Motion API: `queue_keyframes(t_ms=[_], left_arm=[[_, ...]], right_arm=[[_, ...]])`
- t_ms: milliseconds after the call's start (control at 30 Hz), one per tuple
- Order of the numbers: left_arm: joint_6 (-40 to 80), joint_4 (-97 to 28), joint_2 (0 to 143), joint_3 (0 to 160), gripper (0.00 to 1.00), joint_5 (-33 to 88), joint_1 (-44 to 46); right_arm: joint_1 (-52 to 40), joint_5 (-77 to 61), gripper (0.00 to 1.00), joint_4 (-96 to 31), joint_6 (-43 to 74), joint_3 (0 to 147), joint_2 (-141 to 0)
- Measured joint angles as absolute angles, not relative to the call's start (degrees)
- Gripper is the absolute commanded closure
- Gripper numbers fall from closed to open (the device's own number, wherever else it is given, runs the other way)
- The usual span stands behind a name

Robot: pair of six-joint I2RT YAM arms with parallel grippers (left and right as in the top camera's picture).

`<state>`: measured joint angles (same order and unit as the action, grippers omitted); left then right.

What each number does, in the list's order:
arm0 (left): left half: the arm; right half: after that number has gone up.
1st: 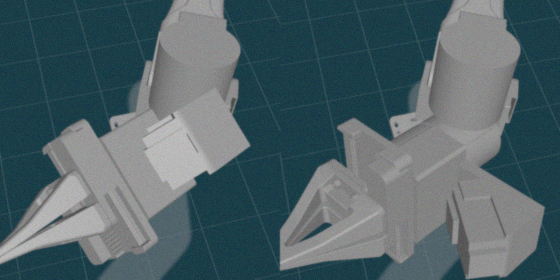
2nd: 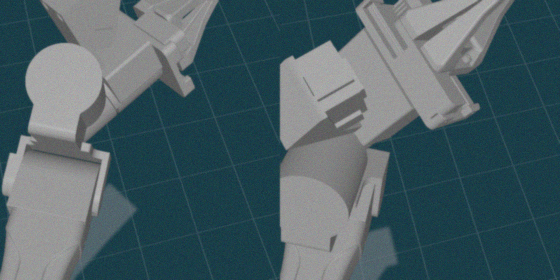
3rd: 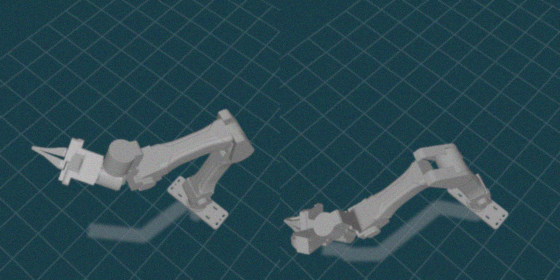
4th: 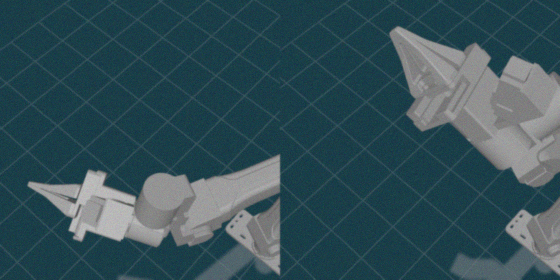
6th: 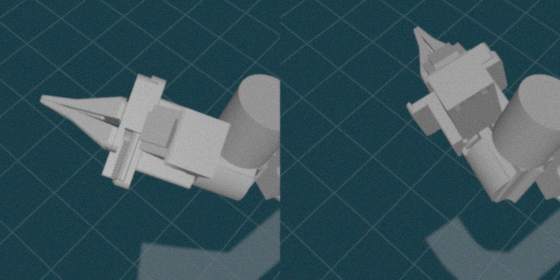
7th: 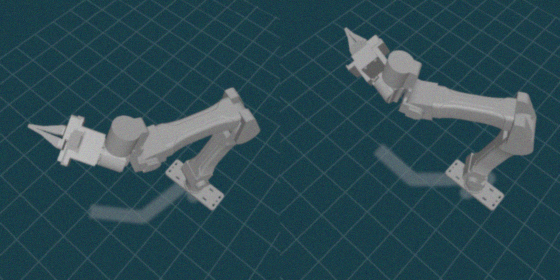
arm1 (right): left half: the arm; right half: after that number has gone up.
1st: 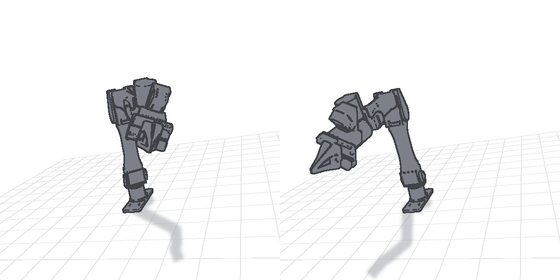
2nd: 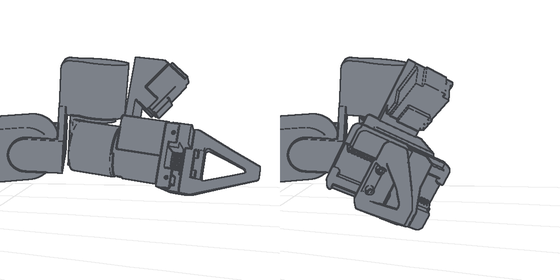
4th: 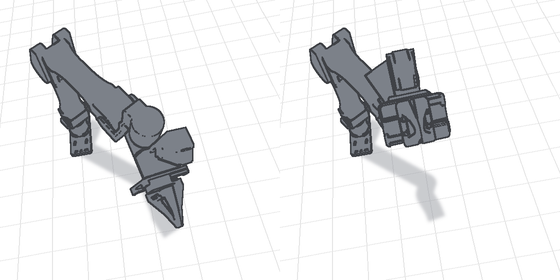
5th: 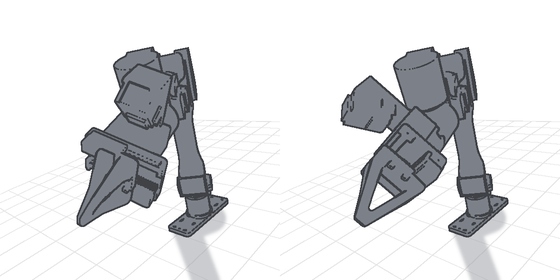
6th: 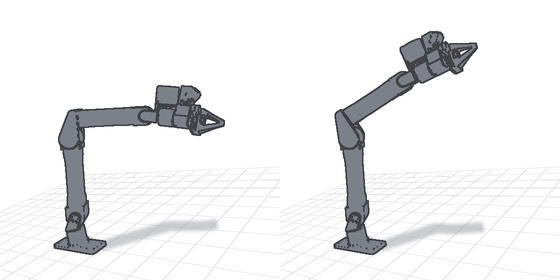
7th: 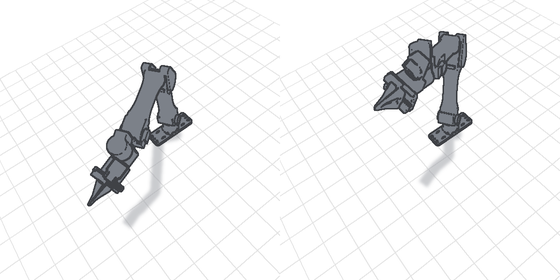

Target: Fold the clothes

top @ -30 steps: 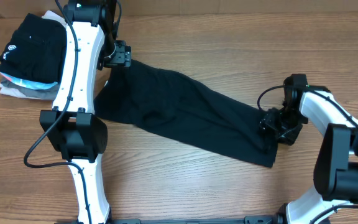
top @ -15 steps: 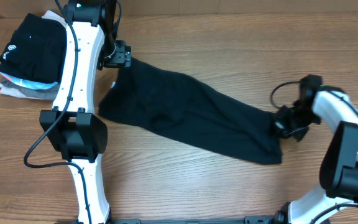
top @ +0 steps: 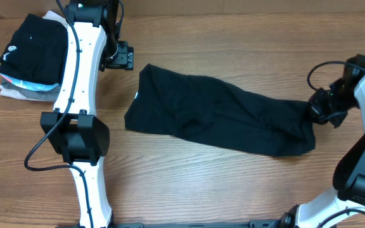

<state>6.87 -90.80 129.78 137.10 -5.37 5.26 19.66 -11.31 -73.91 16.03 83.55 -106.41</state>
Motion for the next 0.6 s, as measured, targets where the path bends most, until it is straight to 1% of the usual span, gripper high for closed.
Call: queue_keyframes(t_ms=[167,367,467,600], left_arm=[[6.9,-90.8,129.8,137.1,0.16,-5.4,5.3],[6.9,-90.8,129.8,137.1,0.16,-5.4,5.3],[6.9,-90.8,129.8,137.1,0.15,-5.4,5.3],[6.9,-90.8,129.8,137.1,0.15,-5.4,5.3]], right_arm=[[12.6,-12.1,0.96,-73.0,16.9,84.0,-106.4],[0.2,-12.5,0.96,-65.6,22.2,84.1,-106.4],[-5.5,-12.2,0.94,-61.7,24.8,84.1,-106.4],[-11.9,-11.0,0.93,-58.5,27.6,84.2,-106.5]])
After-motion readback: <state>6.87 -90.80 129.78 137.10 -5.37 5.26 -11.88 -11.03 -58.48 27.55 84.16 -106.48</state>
